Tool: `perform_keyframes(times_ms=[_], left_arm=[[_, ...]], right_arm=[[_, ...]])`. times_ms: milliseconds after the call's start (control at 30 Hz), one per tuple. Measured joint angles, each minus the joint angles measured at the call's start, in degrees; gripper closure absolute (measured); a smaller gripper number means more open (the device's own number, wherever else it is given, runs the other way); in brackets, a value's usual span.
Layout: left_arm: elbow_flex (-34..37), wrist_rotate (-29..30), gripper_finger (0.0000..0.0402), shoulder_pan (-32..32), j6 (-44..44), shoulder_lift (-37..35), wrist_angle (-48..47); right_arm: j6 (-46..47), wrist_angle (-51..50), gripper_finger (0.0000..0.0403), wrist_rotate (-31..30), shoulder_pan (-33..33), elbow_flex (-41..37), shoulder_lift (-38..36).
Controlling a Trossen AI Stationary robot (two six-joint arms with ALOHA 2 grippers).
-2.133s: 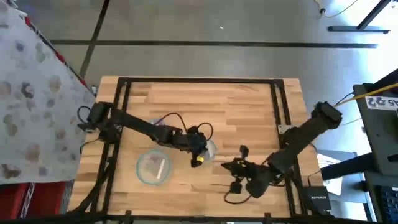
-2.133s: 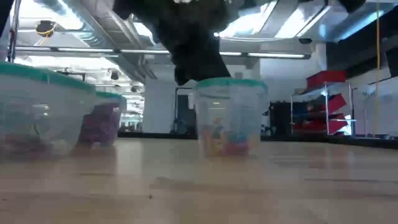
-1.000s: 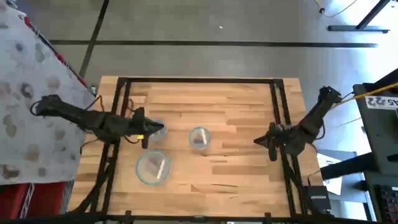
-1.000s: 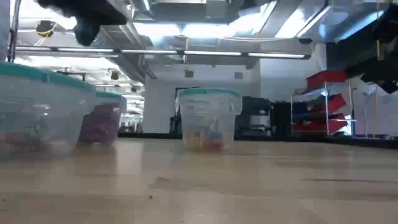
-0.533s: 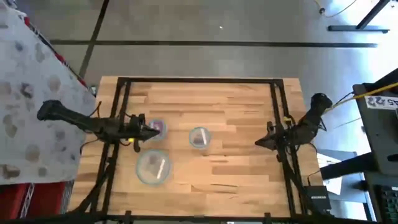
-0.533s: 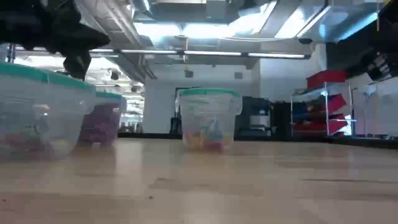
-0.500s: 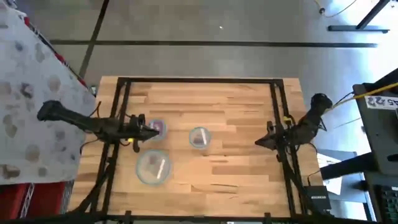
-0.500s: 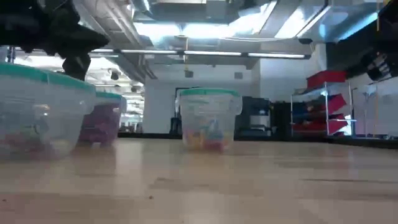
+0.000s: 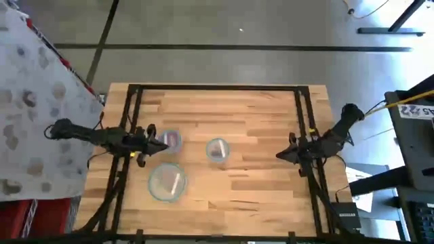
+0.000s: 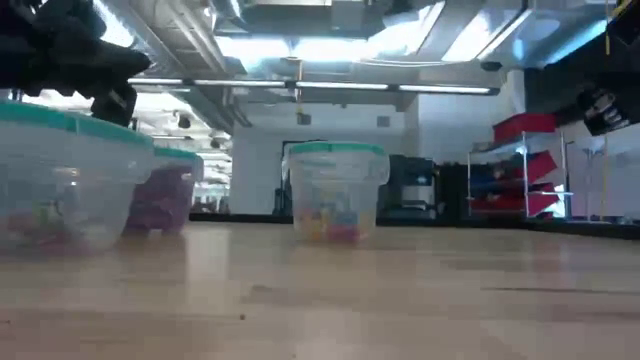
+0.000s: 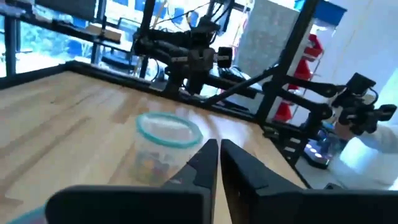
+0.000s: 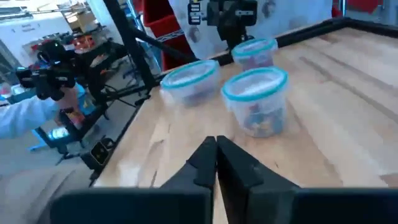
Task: Sort candy
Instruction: Return to Home Position
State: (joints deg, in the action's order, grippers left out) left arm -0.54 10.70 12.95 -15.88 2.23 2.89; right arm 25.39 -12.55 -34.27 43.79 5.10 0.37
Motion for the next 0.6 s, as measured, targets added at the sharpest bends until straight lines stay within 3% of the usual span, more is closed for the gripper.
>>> perform_keyframes(times_ms=[200, 333, 400, 500, 600], left_arm=[[0.00, -1.78, 0.0398, -0.01, 0.15, -2.04, -0.95], [0.00, -1.79, 0.0398, -1.36, 1.01, -2.05, -0.94], [0.00, -1.83, 0.0398, -2.77, 1.03, -2.05, -0.96], [0.00, -4.00, 0.0399, -5.28, 1.05, -2.07, -1.35], [0.00, -6.68, 0.0399, -7.74, 2.19, -2.05, -1.80]], right_arm=[[-4.89, 8.38, 0.0403, 7.63, -0.02, -1.65, -0.27], [-14.38, 23.69, 0.0403, 15.85, -0.06, -4.32, -0.29], [-19.62, 26.76, 0.0403, 18.78, -0.05, -4.65, -0.29], [-23.33, 25.69, 0.0403, 18.02, -0.10, -4.65, -0.29], [-24.64, 22.19, 0.0403, 13.38, -0.07, -4.65, -0.27]])
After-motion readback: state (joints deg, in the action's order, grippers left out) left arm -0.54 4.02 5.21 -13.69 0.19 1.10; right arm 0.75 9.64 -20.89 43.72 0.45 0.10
